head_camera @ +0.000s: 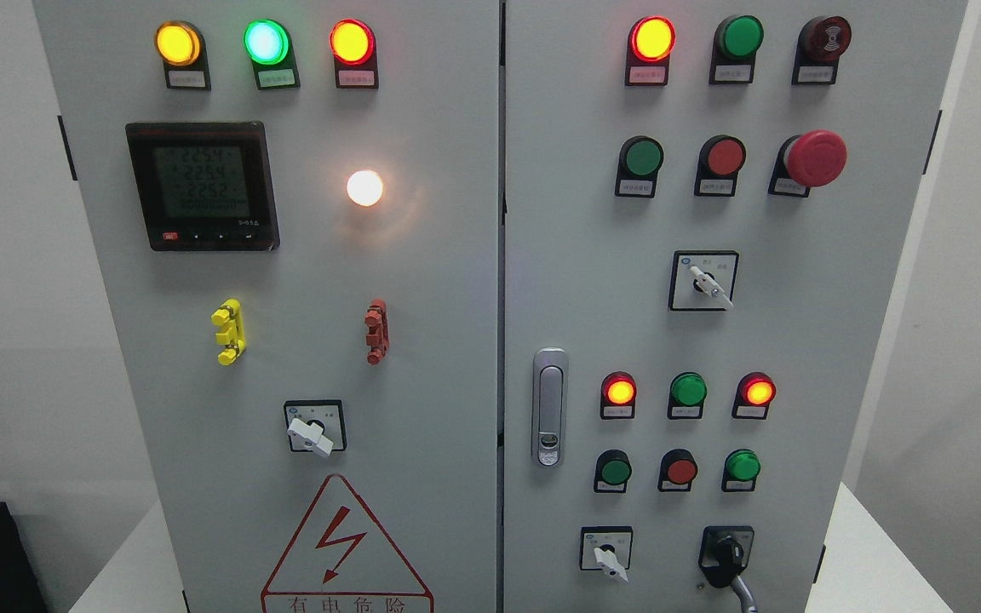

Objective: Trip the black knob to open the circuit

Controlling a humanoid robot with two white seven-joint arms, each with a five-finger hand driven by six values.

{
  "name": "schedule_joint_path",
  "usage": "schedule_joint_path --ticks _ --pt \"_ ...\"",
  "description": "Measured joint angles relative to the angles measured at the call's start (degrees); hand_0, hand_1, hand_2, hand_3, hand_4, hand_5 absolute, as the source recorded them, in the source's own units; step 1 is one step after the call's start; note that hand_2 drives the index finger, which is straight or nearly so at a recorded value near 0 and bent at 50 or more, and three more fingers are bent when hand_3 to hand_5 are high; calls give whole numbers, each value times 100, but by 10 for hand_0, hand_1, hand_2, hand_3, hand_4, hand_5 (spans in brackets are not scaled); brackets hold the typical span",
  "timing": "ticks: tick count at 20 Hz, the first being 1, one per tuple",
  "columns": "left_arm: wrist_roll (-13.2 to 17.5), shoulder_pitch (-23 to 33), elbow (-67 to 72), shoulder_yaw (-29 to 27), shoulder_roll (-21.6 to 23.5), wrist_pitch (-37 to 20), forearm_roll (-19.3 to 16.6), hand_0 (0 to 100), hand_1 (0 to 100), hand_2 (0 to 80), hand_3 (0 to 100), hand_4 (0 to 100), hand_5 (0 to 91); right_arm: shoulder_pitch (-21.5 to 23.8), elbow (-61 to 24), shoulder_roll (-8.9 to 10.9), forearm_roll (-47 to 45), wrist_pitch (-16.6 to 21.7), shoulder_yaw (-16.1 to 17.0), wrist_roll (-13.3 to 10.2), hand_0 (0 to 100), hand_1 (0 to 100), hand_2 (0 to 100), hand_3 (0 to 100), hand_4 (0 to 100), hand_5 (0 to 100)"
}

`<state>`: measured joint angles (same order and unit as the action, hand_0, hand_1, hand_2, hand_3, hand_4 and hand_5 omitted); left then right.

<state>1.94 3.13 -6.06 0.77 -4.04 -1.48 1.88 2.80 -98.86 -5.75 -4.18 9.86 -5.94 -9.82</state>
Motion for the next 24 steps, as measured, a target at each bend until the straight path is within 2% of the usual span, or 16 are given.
schedule_joint_path --ticks 24 --pt "0 0 0 0 0 0 0 120 389 0 0 0 0 -35 5 -11 -2 -24 -42 -16 0 55 57 1000 997 970"
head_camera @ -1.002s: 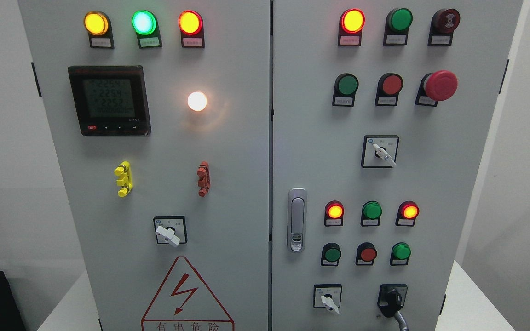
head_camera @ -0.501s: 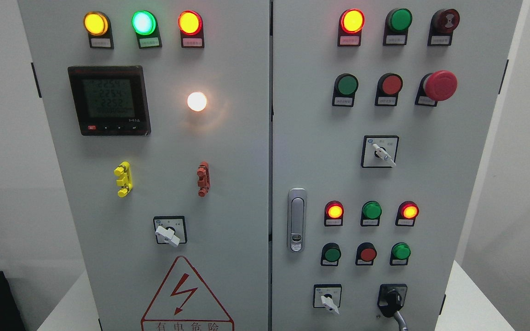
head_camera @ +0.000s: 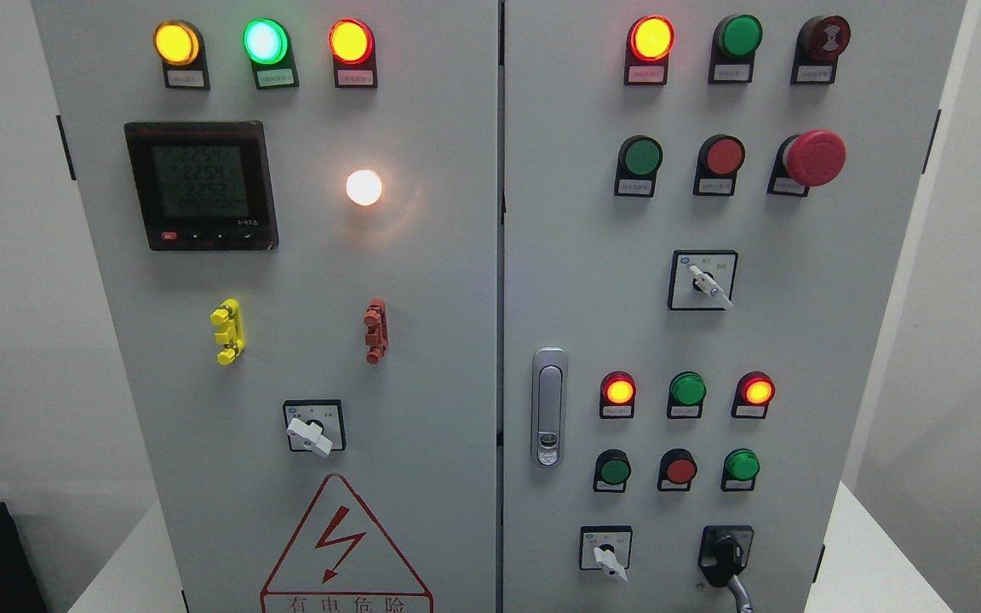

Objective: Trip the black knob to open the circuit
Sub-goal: 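Twist the black knob with the right hand to the off position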

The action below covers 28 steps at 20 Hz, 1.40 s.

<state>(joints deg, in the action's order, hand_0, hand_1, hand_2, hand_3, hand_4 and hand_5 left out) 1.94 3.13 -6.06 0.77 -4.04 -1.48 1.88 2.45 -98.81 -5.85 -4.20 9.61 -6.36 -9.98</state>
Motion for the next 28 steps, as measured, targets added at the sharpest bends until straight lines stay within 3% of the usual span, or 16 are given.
schedule_joint_path --ticks 28 --pt "0 0 0 0 0 0 0 120 389 0 0 0 0 -2 0 -12 -7 -1 -16 -4 0 52 68 1000 1000 971"
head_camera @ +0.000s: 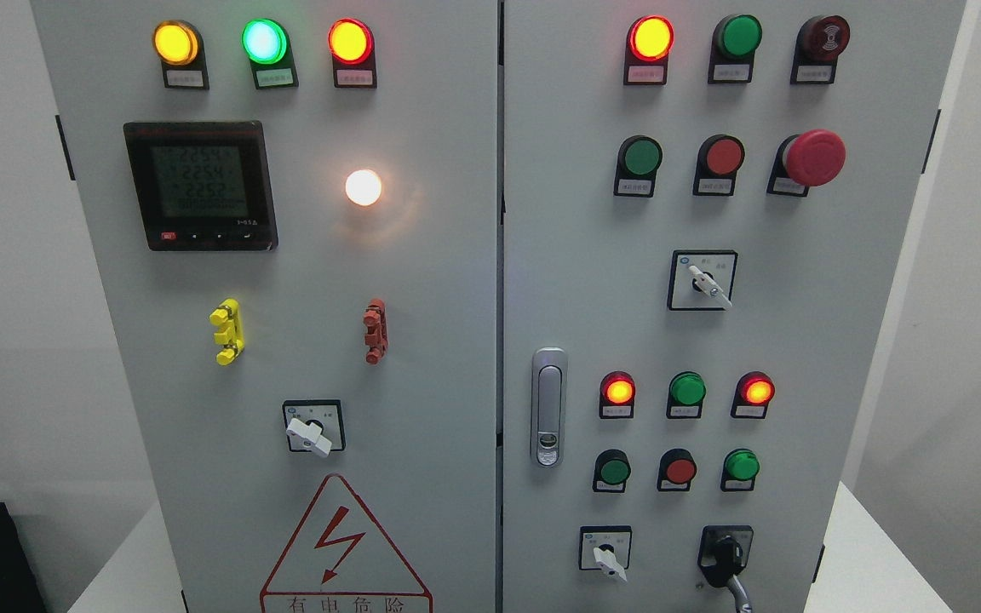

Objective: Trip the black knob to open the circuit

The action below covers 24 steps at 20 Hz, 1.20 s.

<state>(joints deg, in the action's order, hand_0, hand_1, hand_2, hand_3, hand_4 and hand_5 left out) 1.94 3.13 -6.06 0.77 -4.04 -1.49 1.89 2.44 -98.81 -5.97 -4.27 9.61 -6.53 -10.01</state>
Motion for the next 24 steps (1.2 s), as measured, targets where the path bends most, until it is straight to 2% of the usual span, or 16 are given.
schedule_joint_path --ticks 24 --pt "0 0 0 0 0 0 0 120 389 0 0 0 0 -2 1 -34 -1 0 -26 -3 0 58 71 1000 1000 971"
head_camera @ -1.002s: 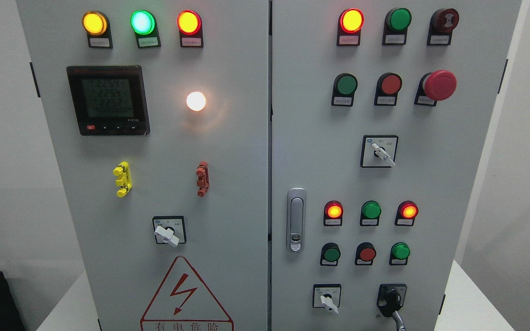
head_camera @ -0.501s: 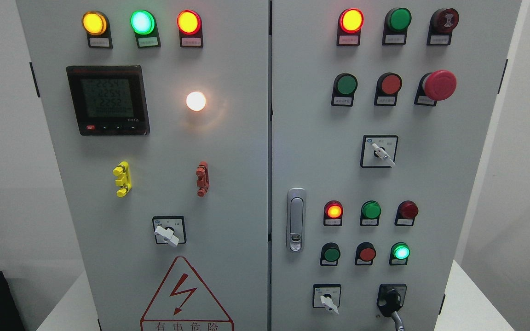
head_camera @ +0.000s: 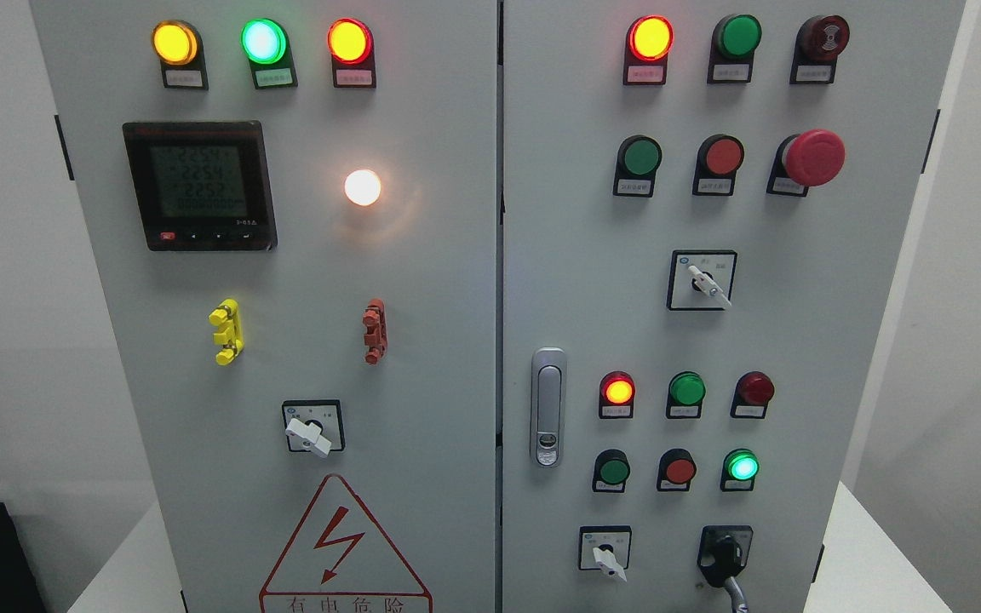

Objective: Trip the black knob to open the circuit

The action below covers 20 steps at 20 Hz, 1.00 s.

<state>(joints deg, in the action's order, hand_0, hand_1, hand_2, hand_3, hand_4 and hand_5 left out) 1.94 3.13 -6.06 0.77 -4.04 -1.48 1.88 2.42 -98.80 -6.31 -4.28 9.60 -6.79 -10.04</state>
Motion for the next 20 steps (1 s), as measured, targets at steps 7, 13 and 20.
schedule_joint_path --ticks 7,13,20 --pt "0 0 0 0 0 0 0 120 389 0 0 0 0 -1 0 0 0 0 0 0 0 62 72 1000 999 971" --pt "0 0 0 0 0 0 0 120 389 0 0 0 0 -1 1 0 0 0 0 0 0 64 72 1000 999 971" --pt "0 0 0 0 0 0 0 120 389 0 0 0 0 -1 1 0 -6 0 8 0 0 66 72 1000 998 970"
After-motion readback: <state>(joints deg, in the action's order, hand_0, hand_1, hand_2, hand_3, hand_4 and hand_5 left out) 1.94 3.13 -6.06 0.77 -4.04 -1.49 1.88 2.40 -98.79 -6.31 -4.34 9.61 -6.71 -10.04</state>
